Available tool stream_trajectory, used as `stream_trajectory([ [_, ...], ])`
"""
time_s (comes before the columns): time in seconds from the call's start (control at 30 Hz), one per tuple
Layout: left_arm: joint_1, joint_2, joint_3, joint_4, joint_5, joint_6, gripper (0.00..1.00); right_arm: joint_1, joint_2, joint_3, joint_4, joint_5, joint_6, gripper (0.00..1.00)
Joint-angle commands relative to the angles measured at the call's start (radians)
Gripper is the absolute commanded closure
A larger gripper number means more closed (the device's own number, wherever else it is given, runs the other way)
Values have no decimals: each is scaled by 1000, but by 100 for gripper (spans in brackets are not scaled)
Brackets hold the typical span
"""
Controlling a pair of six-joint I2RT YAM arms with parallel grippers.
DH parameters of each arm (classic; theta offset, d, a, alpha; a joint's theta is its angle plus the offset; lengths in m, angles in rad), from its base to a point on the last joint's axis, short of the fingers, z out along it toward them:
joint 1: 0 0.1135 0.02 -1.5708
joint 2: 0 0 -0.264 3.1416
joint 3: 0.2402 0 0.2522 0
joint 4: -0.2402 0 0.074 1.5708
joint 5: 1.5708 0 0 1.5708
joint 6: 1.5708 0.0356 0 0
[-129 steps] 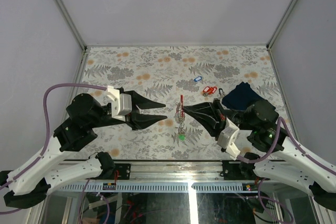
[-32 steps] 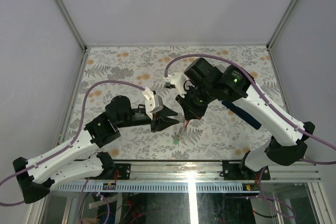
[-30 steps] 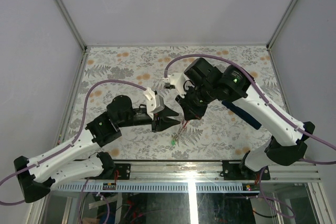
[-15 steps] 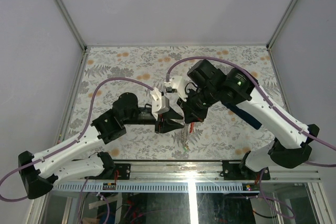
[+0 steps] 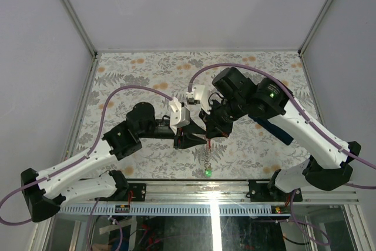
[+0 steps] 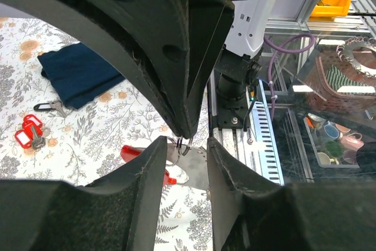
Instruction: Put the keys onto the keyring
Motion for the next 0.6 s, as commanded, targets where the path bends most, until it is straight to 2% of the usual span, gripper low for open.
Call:
stream_trajectory([
  [0.0, 3, 5, 31, 46, 32, 18, 69, 7, -38, 6, 41, -38, -3, 100],
  [0.27, 3, 26, 54, -8, 65, 51, 81, 7, -45, 6, 52, -44, -3, 100],
  [0.37, 2, 26, 55, -9, 69, 52, 88, 7, -49, 0, 59, -47, -3, 100],
  [0.47, 3, 23, 57, -8, 70, 52, 100, 7, -49, -3, 64, -50, -3, 100],
  [0.57, 3, 21, 57, -10, 69, 52, 100, 7, -56, -5, 78, -40, -2, 100],
])
